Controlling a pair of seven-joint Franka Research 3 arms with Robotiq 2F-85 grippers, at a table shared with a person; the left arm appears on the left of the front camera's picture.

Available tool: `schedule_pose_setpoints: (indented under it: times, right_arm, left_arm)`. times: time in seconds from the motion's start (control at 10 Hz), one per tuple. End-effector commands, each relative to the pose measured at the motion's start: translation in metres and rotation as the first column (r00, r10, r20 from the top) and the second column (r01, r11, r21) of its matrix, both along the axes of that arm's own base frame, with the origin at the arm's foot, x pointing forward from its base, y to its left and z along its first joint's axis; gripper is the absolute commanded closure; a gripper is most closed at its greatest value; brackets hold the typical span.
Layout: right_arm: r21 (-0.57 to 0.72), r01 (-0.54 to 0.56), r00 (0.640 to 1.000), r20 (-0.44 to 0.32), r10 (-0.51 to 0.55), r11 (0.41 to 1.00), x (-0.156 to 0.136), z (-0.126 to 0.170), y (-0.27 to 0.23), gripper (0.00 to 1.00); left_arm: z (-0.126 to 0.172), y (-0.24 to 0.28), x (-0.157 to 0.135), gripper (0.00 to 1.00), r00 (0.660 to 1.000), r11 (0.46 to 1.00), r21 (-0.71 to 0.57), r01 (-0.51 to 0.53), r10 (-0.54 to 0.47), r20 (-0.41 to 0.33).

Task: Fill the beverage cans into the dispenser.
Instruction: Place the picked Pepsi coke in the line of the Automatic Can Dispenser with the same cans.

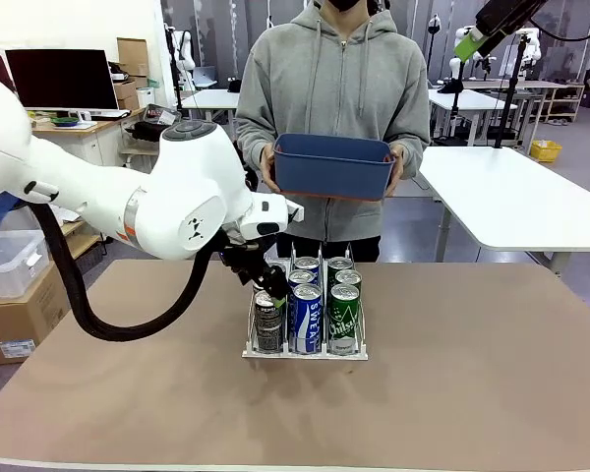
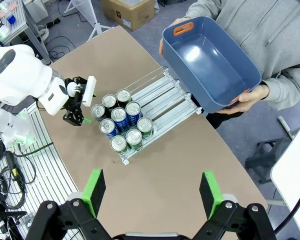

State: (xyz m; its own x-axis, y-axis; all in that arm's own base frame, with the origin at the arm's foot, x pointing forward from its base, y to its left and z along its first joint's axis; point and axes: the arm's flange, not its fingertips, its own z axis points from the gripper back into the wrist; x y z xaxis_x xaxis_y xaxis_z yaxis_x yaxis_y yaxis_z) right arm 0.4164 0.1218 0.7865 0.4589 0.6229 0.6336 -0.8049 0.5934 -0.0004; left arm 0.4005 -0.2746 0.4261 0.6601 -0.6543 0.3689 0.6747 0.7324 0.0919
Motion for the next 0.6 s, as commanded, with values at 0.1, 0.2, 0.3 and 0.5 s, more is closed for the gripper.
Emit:
schedule_pose_setpoints:
  times: [0.1, 0.2, 0.3, 0.5]
  right_arm:
    - [0.003, -0.006, 1.0, -0.002, 0.006, 1.0, -0.001, -0.001, -0.001, 0.0]
    - [0.003, -0.006, 1.0, -0.002, 0.006, 1.0, -0.001, -0.001, -0.001, 0.0]
    - [0.003, -0.006, 1.0, -0.002, 0.006, 1.0, -0.001, -0.001, -0.001, 0.0]
    - [0.003, -0.006, 1.0, -0.002, 0.006, 1.0, -0.001, -0.001, -0.001, 0.0]
  left_arm:
    - [0.0, 0.0, 0.0, 0.0, 1.0, 1.0, 0.0, 0.0, 0.0, 0.0]
    - [0.0, 0.0, 0.0, 0.0, 1.0, 1.0, 0.0, 0.0, 0.0, 0.0]
    - [0.0, 0.0, 0.0, 0.0, 1.0, 1.0, 0.0, 0.0, 0.0, 0.0]
    - [0.0, 0.0, 0.0, 0.0, 1.0, 1.0, 0.0, 0.0, 0.0, 0.0]
